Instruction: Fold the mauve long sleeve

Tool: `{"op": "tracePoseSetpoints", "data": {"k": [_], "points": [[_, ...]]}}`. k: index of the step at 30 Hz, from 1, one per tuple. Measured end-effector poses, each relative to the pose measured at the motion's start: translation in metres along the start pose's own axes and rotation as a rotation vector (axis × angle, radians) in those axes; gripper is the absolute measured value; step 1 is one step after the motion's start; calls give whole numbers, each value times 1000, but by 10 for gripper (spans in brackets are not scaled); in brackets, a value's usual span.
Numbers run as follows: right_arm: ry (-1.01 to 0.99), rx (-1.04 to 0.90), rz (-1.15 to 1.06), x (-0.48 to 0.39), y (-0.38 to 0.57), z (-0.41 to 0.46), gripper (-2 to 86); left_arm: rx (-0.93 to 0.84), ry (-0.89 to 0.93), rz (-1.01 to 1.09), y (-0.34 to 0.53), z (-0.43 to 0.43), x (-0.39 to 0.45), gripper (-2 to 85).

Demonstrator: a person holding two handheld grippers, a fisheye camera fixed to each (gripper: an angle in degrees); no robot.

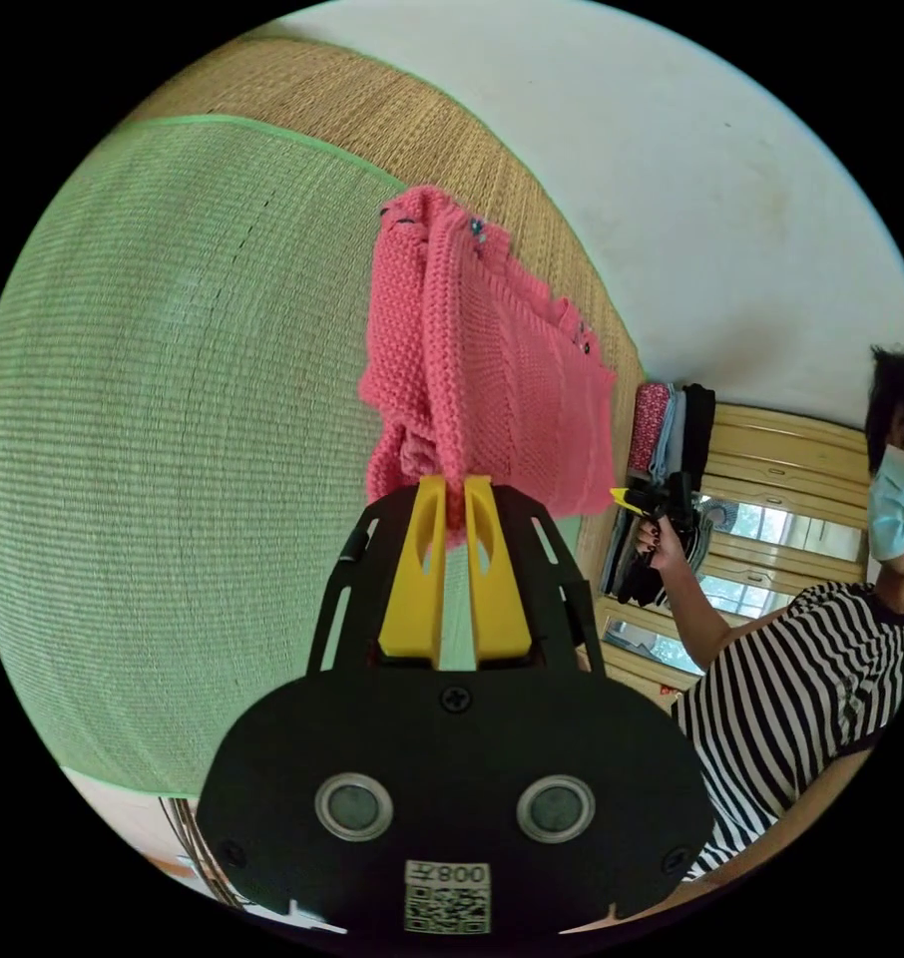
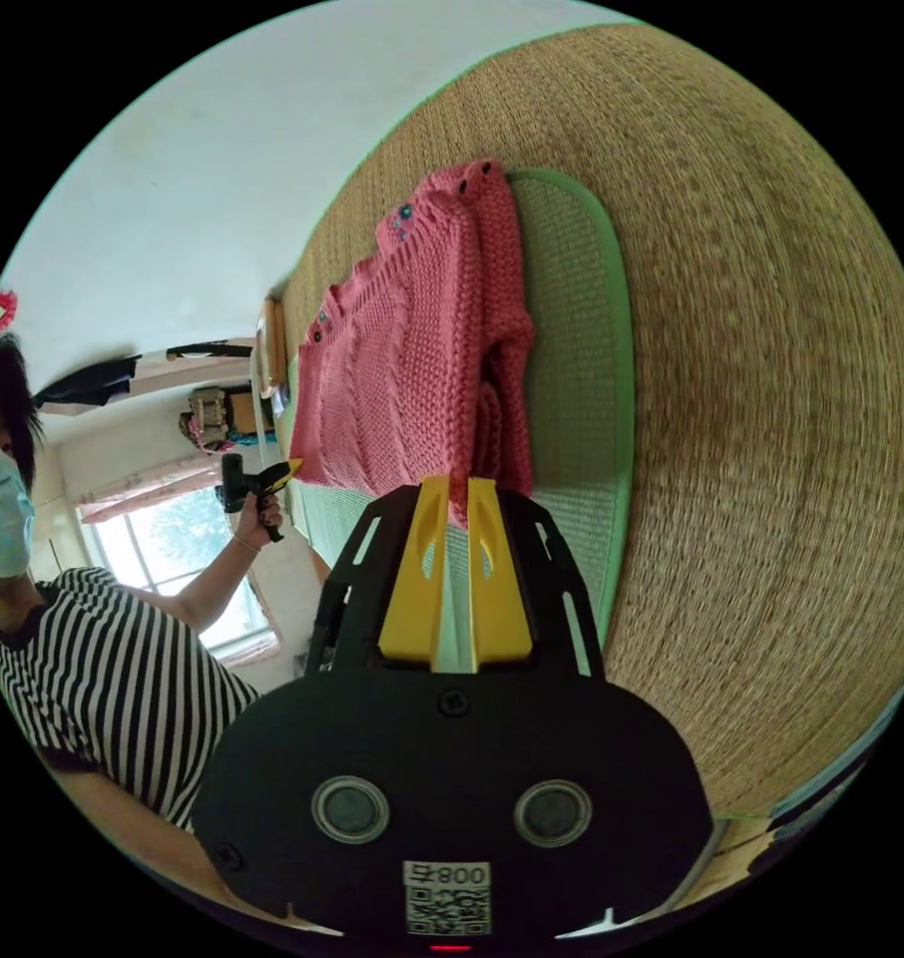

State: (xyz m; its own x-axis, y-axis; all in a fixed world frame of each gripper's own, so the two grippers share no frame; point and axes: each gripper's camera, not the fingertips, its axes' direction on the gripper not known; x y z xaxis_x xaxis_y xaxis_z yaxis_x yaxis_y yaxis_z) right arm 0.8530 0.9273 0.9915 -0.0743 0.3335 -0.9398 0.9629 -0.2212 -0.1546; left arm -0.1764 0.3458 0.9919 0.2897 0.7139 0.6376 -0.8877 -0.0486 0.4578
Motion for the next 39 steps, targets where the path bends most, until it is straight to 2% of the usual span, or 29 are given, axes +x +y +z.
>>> {"op": "tracePoseSetpoints", "data": {"k": [9,15,18,21,23,26,31,35,39], "points": [[-7,-29,53,-18,-3,34,20,-29,-13,-27,2,24,-36,41],[260,85,24,-89,16,28,3,29,-24,-25,22,12,-43,35],[345,130,-86,-141,21,41,1,38,-9,22,24,18,-44,34],[477,25,-218,-188,14,89,0,6,-59,20,23,33,-50,33],[634,-113,-280,-208,8,144,-1,-7,-109,-5,25,40,-58,32],[741,-24,-348,-235,17,168,-1,11,-103,-46,35,36,-76,31],[666,-64,-300,-264,14,171,1,56,-126,-53,53,20,-90,22],[584,56,-327,-318,4,163,1,132,-113,31,54,11,-88,13],[486,108,-452,-377,-22,192,1,118,-98,67,42,23,-102,9]]}}
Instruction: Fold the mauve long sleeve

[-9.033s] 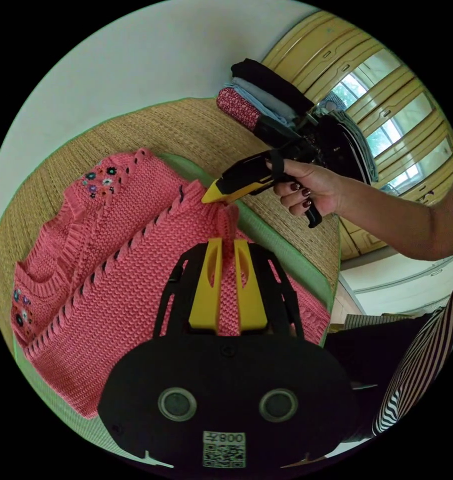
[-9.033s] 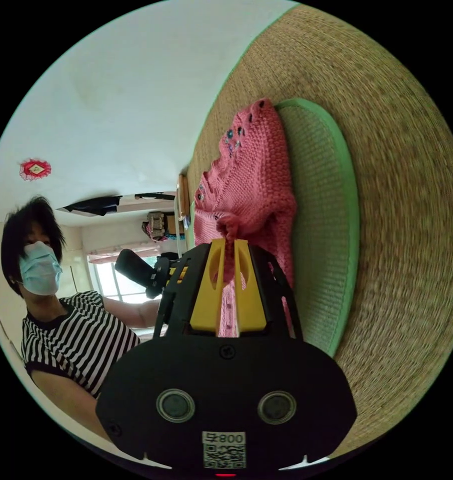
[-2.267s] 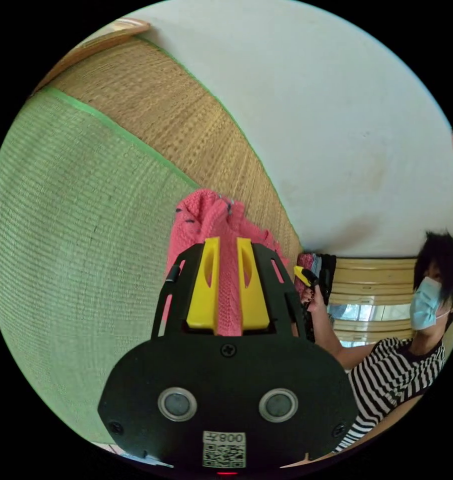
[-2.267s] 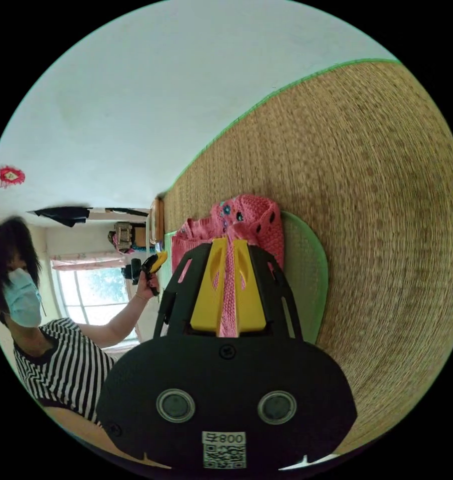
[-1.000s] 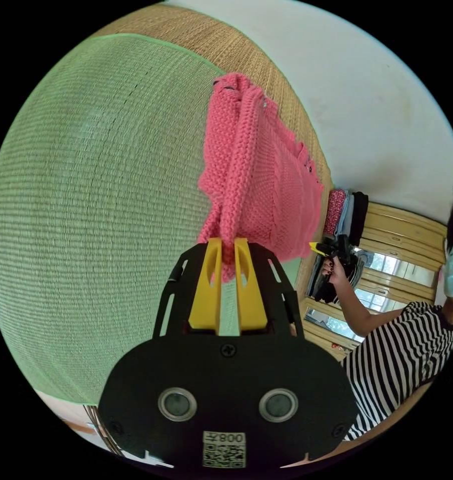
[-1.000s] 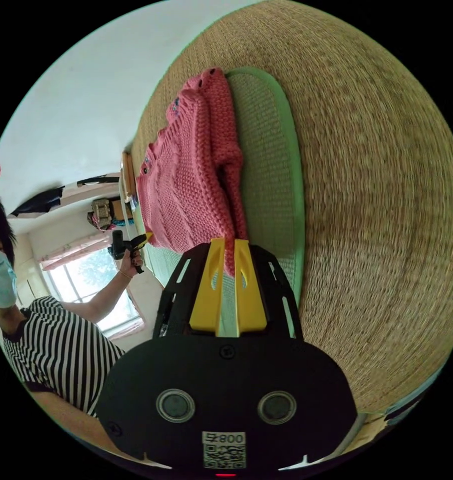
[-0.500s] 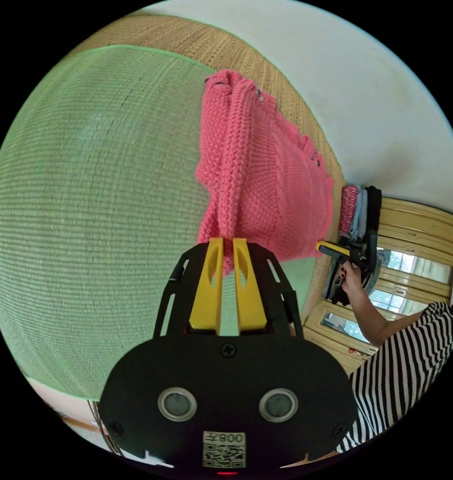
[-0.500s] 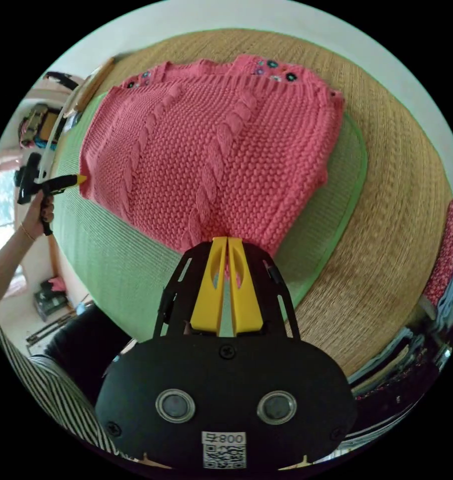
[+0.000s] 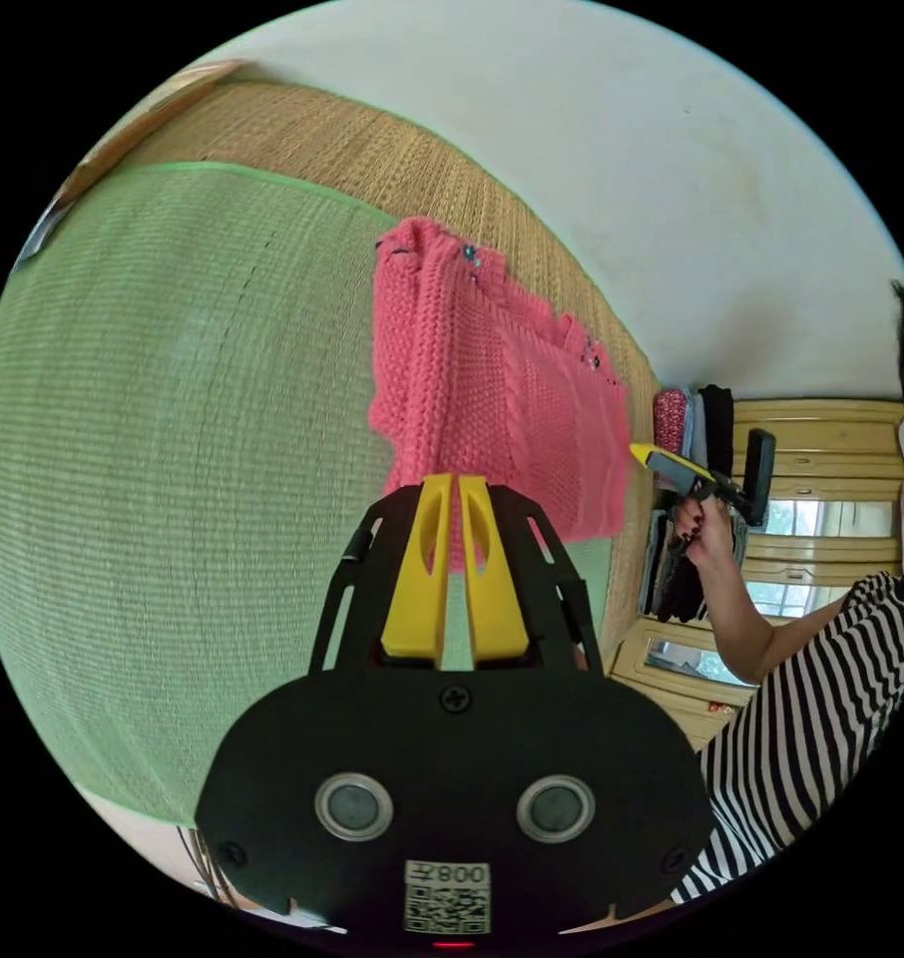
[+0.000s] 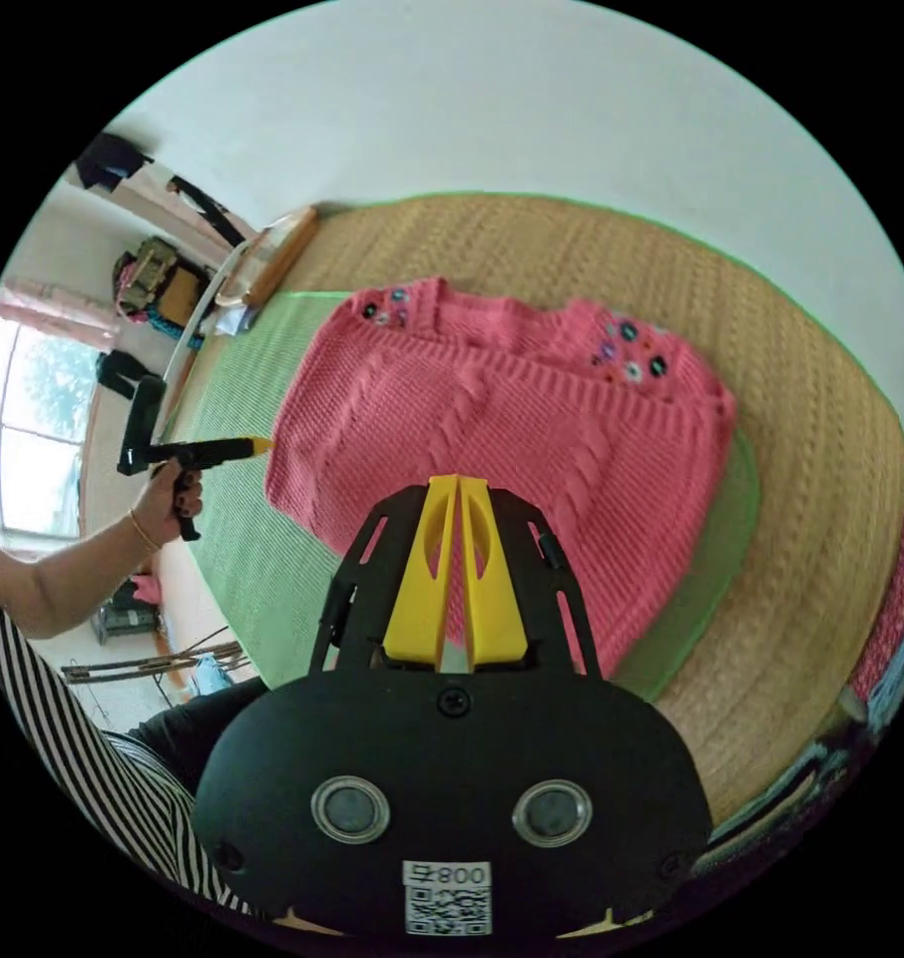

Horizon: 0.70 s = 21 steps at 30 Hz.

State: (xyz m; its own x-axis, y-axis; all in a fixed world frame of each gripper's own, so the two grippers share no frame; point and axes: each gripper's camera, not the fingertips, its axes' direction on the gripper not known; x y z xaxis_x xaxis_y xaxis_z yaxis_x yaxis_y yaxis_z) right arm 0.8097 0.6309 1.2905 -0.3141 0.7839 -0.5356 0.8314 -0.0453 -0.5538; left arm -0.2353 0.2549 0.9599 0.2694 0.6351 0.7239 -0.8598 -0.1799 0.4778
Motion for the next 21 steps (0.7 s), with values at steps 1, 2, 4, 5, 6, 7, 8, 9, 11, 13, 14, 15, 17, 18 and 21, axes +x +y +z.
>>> {"op": "tracePoseSetpoints", "data": {"k": [1,2,4,5,6,7,8,9,11,13,14,15,17,18,21], "points": [[-7,7,-36,-16,-18,12,1,-11,-2,-2,-1,3,-4,8],[-5,-22,-52,-28,-36,27,2,-42,-8,-2,0,11,-12,8],[-26,-81,-69,-42,-58,52,2,-75,-5,-23,3,20,-26,7],[-14,-134,-64,-48,-68,72,2,-62,34,-38,5,20,-34,7],[-23,-160,-64,-50,-72,80,2,-47,57,-48,8,17,-41,7],[-73,-142,-37,-53,-79,80,2,-40,63,-52,10,15,-43,7],[-88,-159,-32,-57,-86,77,1,-22,79,-55,15,10,-48,8],[-85,-154,-35,-61,-87,73,1,1,105,-46,21,4,-53,10],[-90,-66,-41,-78,-90,56,1,29,139,-52,31,-1,-64,13],[-115,-64,-35,-90,-95,59,1,44,157,-89,42,-4,-77,20],[-110,-103,-37,-97,-100,71,1,50,176,-122,50,-4,-86,25],[-95,-135,-38,-100,-103,80,1,53,201,-155,58,-2,-94,31],[-128,-173,-19,-111,-113,101,1,56,231,-192,70,-1,-104,44],[-130,-182,-18,-114,-116,100,1,57,249,-210,76,1,-109,56],[-83,-190,-38,-136,-132,95,3,41,301,-263,89,10,-122,93]]}}
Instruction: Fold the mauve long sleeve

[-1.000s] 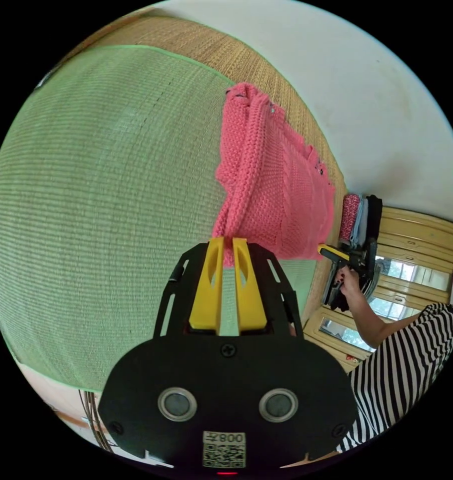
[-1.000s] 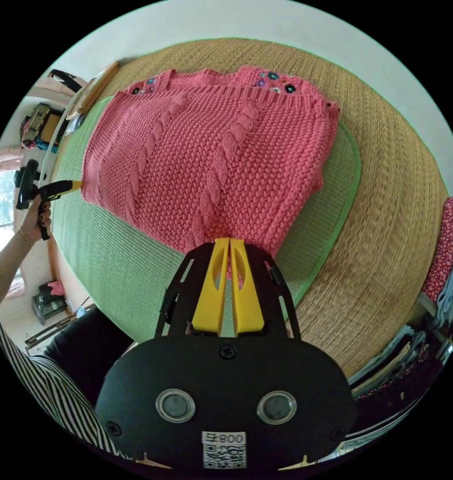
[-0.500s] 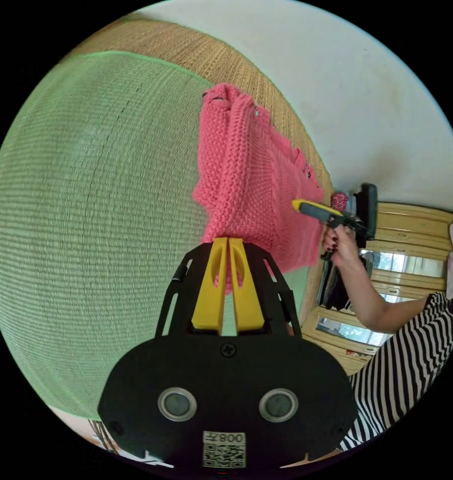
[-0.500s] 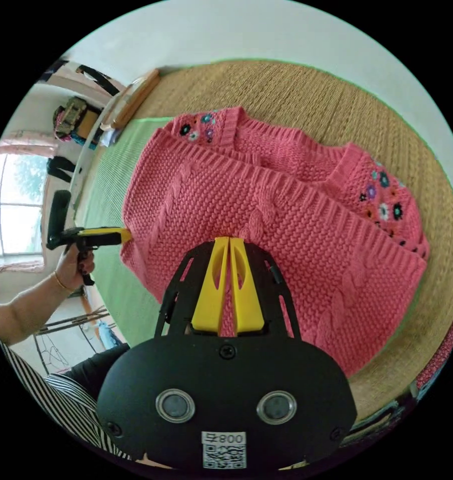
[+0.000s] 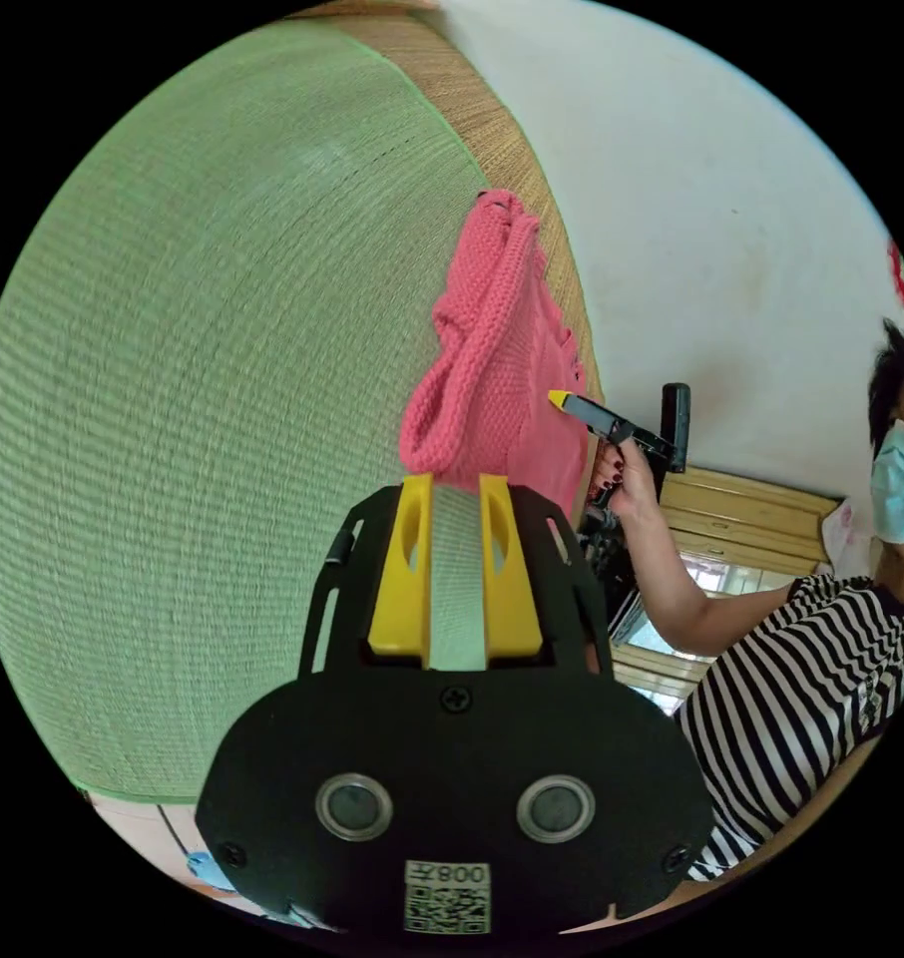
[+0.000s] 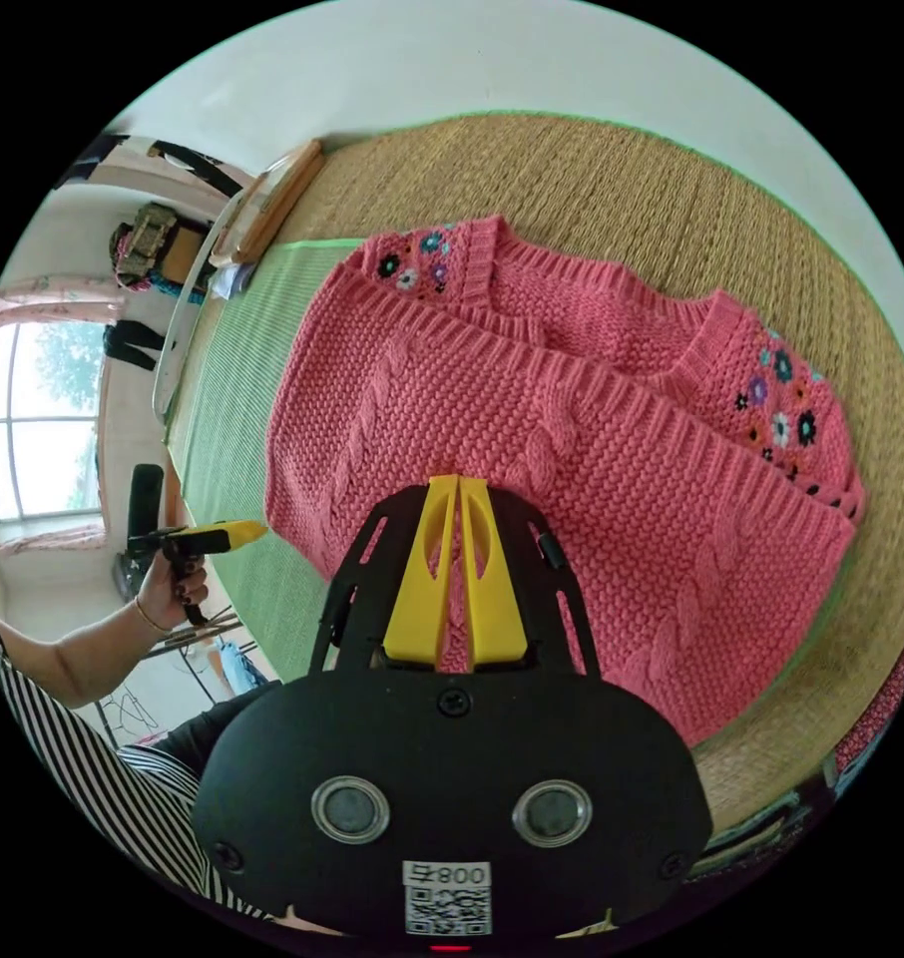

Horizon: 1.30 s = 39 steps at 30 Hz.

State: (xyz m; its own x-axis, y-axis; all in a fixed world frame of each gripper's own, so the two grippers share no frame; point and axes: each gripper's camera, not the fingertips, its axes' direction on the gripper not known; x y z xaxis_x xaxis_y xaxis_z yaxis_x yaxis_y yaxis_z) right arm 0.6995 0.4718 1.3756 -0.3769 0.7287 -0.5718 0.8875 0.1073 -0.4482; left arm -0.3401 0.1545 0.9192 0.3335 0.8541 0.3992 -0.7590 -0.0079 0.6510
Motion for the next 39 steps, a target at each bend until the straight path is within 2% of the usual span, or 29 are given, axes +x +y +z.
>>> {"op": "tracePoseSetpoints", "data": {"k": [4,8,14,20,32,39], "points": [[-29,43,-18,-37,-21,-13,10,-2,103,-94,3,14,-26,124],[-26,61,-101,-90,-61,-13,47,95,234,-151,-3,23,-45,128],[-30,-20,-143,-150,-138,14,94,126,256,-189,-10,33,-59,109],[88,-121,-84,-193,-187,49,131,126,182,-177,-4,38,-55,112],[515,-133,-40,-246,-219,85,79,78,241,-154,-11,91,-39,94],[460,-170,-51,-223,-223,76,60,65,204,-114,-8,125,-8,78]]}}
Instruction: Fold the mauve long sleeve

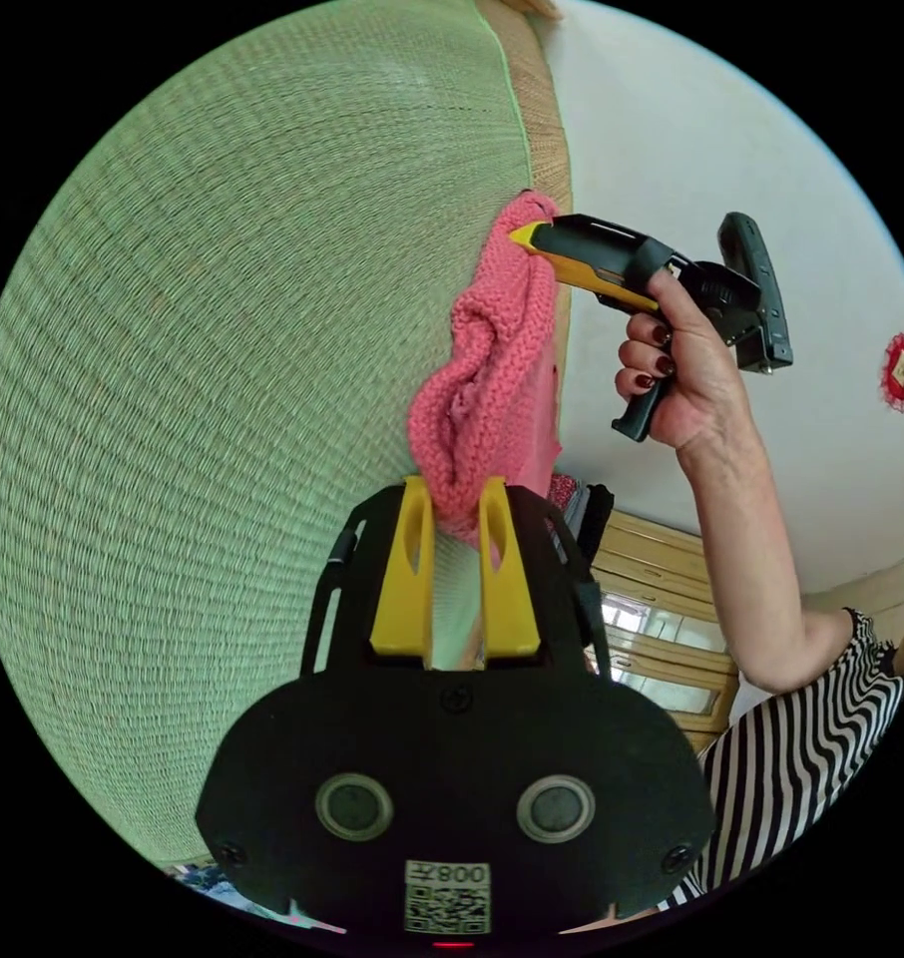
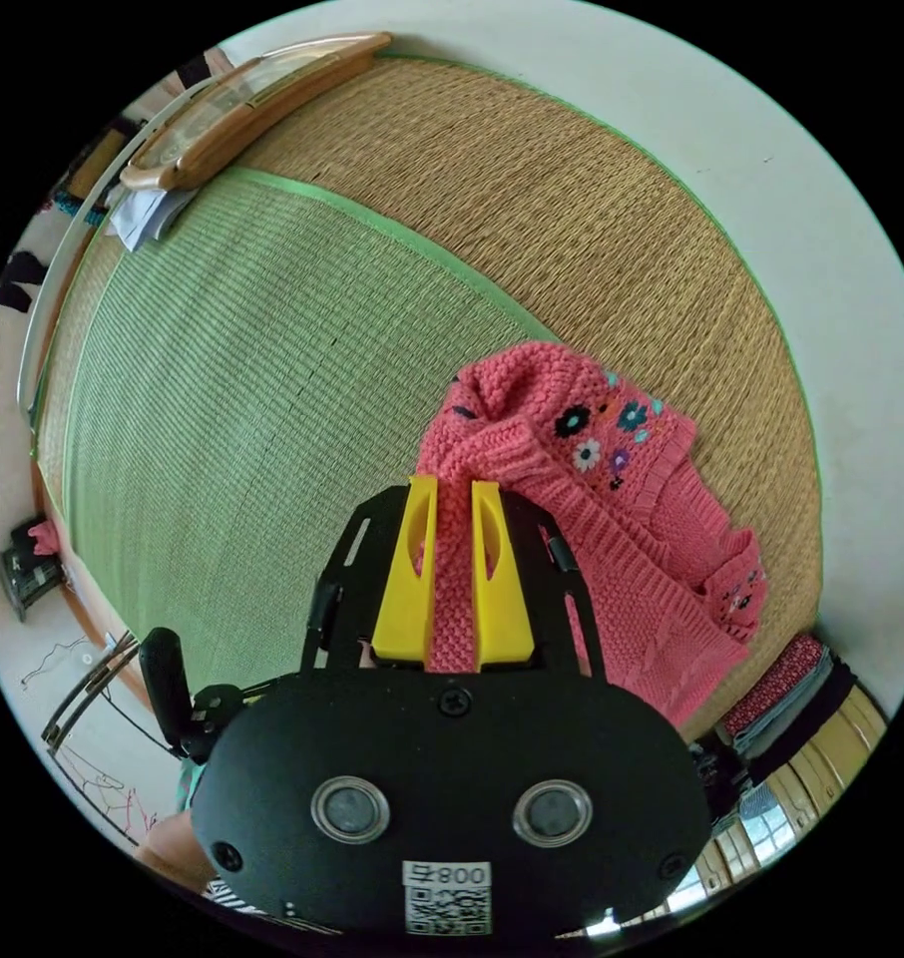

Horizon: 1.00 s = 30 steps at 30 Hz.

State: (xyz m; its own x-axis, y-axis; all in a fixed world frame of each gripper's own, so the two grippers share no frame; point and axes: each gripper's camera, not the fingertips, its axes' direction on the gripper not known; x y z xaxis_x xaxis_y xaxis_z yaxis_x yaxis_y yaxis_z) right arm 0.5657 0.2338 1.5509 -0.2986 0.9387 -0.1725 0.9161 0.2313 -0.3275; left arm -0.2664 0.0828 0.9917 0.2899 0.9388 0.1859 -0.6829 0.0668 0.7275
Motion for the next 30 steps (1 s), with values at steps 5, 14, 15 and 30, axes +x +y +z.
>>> {"op": "tracePoseSetpoints", "data": {"k": [5,14,15,30], "points": [[-160,12,8,45,13,3,43,1,-49,55,10,29,30,75],[-419,83,31,143,59,0,34,-32,-141,217,37,96,102,72],[-435,93,29,151,64,-2,34,-38,-146,243,41,106,113,72],[-739,349,54,437,251,-14,31,-334,-230,755,98,337,289,70]]}}
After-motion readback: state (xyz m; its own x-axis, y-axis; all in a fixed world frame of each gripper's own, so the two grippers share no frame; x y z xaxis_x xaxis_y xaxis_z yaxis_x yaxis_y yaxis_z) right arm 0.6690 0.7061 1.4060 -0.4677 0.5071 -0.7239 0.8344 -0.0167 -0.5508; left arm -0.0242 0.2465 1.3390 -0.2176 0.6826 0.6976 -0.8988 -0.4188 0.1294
